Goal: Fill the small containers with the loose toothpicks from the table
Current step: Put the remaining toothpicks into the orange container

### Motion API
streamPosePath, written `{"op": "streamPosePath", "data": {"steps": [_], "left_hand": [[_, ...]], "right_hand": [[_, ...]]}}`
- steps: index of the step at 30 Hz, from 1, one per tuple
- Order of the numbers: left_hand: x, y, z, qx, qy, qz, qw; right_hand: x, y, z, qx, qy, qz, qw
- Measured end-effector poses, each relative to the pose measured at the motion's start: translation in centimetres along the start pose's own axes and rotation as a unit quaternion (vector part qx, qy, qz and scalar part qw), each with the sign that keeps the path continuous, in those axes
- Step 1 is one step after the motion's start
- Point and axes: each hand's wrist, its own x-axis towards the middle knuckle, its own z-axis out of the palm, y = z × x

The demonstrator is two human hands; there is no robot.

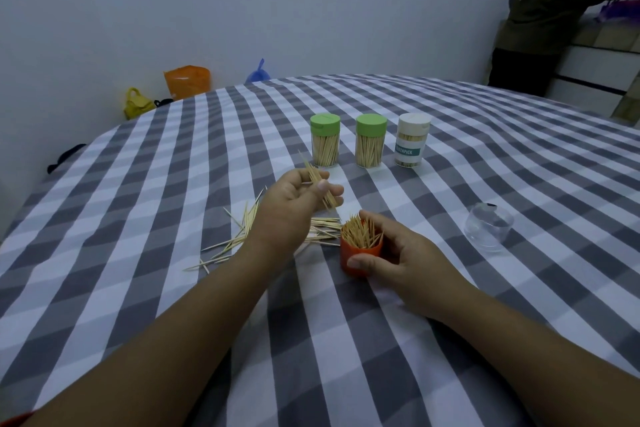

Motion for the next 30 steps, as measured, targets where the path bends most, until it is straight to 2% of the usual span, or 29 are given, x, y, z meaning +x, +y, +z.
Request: {"op": "streamPosePath", "data": {"steps": [4,10,16,19,24,28,30], "left_hand": [[-0.4,0.8,0.2,-0.062,-0.053,-0.016,0.997],[-1.3,1.0,0.7,0.049,-0.154,0.005,0.987],[-1.2,0.9,0.5,0.134,-0.142,0.032,0.980],[-1.0,0.3,0.4,0.221,-0.172,0.034,0.959],[-1.2,0.3,0.8,0.200,-0.138,0.045,0.969],[-1.3,0.0,1.7,0.199,-0.160,0.039,0.966],[-1.2,-0.3,2.3,0.189,-0.141,0.041,0.971]], "right_hand": [[0.0,-0.1,0.0,0.002,-0.001,-0.003,1.000],[-0.1,0.0,-0.1,0.001,0.001,-0.019,1.000],[-0.1,0.0,-0.1,0.007,0.008,-0.026,1.000],[0.0,0.4,0.0,0.007,0.007,-0.027,1.000],[0.0,0.3,0.0,0.013,0.010,-0.025,1.000],[-0.1,0.1,0.1,0.011,0.021,-0.030,0.999],[-0.1,0.0,0.1,0.006,0.018,-0.028,0.999]]}}
